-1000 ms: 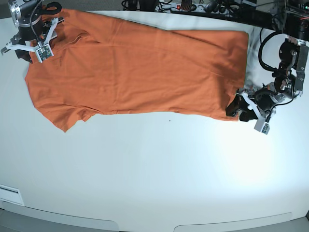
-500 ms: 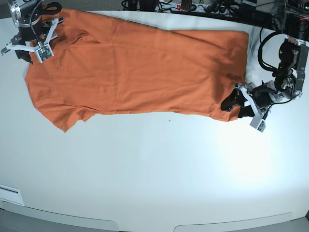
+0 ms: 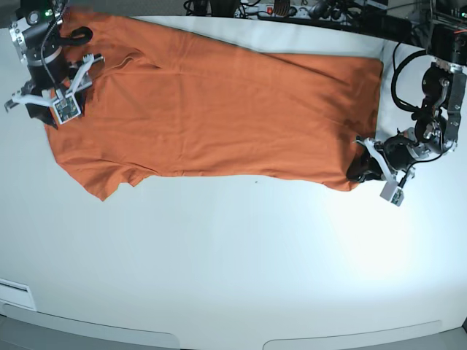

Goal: Fold the T-shirt properly
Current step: 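Move the right gripper to the sleeve corner opposite and grasp it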

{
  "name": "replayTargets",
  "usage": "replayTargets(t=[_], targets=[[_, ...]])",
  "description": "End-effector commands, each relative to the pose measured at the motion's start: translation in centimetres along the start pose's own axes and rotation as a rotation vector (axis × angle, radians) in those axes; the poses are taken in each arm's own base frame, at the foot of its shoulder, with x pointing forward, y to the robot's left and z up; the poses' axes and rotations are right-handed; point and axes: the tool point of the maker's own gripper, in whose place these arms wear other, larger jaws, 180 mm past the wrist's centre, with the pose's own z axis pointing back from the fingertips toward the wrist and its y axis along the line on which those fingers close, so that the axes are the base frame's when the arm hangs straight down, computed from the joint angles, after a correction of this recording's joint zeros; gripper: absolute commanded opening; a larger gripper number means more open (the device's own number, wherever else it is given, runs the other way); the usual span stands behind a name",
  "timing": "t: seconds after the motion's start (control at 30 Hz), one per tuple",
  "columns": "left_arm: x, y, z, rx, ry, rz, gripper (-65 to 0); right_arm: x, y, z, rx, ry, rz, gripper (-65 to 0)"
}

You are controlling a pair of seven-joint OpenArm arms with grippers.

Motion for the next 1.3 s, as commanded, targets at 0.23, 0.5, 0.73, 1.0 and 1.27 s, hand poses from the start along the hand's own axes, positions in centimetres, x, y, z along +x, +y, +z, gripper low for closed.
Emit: replayTargets(t=[0.23,0.5,0.73,1.0,1.27], targets=[[1.5,0.3,0.6,0.001,-0.03,-0.013,-65.0,2.4,-3.0,-7.8,0.129,-0.088,-0.197,-33.7],[1.3,0.3,0.6,0.0,-0.027,-0.012,-65.0,3.2,-6.0,-14.9,0.342,-0.072,-0.486,-33.7],[1.1,0.3,0.6,-0.001,-0.024,-0.009,-65.0,0.5,-6.7,-18.8,0.479,0.062,-0.671,-33.7],[1.2,0.2,0.6,-0.004,-0.028,-0.004,-65.0,-1.1,-2.7,-18.2,0.699,0.163,-0.843,-33.7],[1.2,0.2,0.6,-0.004,-0.028,-0.004,-65.0,0.1,-1.3,-17.2,0.805,0.157,-0.88,-34.4]])
